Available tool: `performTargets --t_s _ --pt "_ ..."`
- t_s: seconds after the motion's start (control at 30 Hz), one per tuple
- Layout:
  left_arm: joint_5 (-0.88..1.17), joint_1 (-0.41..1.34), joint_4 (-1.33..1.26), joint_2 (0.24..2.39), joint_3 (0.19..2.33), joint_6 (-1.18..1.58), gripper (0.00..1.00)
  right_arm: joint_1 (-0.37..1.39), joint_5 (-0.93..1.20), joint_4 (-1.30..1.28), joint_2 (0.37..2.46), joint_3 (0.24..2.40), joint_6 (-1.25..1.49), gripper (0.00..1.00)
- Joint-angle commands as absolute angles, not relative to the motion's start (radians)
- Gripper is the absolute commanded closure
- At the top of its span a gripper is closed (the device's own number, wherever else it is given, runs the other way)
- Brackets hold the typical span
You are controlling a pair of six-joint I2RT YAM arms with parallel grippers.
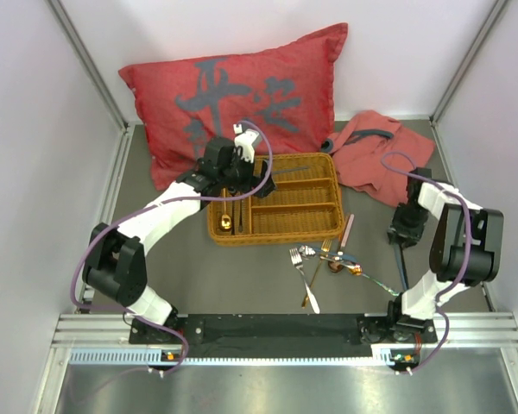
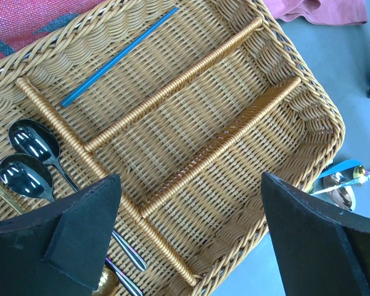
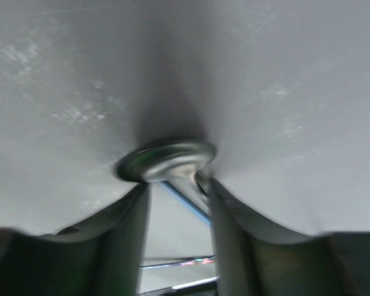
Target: Sort the eating utensils into containers
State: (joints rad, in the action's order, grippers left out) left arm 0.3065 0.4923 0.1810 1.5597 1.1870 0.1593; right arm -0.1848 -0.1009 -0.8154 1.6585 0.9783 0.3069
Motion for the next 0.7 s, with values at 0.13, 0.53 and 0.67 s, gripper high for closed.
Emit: performTargets --t_s 0.13,0.53,0.67 --pt "0.316 0.486 0.146 1.503 1.186 0.163 0.02 -0.192 -0.003 -0.787 1.684 1.020 0.281 0.98" --pt "0.367 0.480 0.150 1.520 1.197 0.202 0.02 -0.091 0.028 -0.782 1.660 1.158 0.288 1.00" --pt "0.402 0.472 0.130 1.531 1.203 0.242 0.01 -0.064 0.028 -0.802 1.629 1.221 0.287 1.00"
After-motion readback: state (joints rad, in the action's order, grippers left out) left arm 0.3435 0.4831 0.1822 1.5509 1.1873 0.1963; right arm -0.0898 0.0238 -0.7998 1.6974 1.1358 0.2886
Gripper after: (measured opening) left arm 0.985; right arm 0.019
